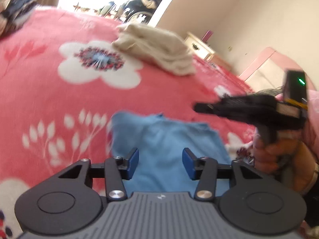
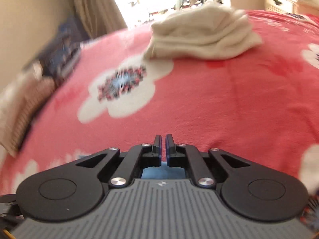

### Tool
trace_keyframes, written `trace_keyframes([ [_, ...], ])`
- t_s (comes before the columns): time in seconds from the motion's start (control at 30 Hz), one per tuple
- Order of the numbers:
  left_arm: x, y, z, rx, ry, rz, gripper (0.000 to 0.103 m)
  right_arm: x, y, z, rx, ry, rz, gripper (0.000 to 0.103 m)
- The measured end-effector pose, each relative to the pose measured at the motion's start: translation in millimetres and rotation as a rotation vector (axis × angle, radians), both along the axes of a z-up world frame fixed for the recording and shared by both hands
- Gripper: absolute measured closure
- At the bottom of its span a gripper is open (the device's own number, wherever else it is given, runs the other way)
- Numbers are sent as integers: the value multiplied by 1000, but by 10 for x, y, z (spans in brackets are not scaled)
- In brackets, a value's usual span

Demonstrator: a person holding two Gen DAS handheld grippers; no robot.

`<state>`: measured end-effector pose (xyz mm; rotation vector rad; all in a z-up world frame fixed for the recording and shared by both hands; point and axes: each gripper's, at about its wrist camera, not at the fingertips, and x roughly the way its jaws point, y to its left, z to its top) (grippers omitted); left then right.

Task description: Fold clothes

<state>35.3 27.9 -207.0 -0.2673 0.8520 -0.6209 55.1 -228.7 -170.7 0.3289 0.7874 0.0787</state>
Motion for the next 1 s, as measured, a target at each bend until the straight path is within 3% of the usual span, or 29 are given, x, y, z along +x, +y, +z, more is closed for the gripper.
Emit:
trace_keyframes([
  [0.13, 229, -137, -87, 79, 64, 44, 54, -248, -245, 4, -22, 81, -35, 98],
  [0.23, 381, -192, -177, 148, 160, 87, 60, -156, -341, -321, -60, 174, -55, 103],
  [0.3, 379, -198, -129, 156, 177, 102, 56, -102, -399, -493, -66, 213, -77, 103],
  [0.43, 350, -264, -105, 208, 204, 115, 55, -232, -306, -195, -75, 117, -97, 99],
  [0.53, 333, -356, -110, 273, 202, 116, 55, -246, -198, -150, -59, 110, 10, 99],
  [0.6, 312, -424, -95, 315, 199, 123, 55, -135, -174, -316, -82, 174, 65, 101],
  [0.7, 291, -502, -79, 364, 188, 123, 55, -96, -390, -311, -40, 184, -37, 103],
  [0.77, 277, -553, -69, 396, 181, 122, 55, -104, -494, -268, -10, 180, -79, 98],
  [1.0, 233, -657, -55, 473, 159, 105, 54, -212, -265, -223, -20, 231, 153, 100],
])
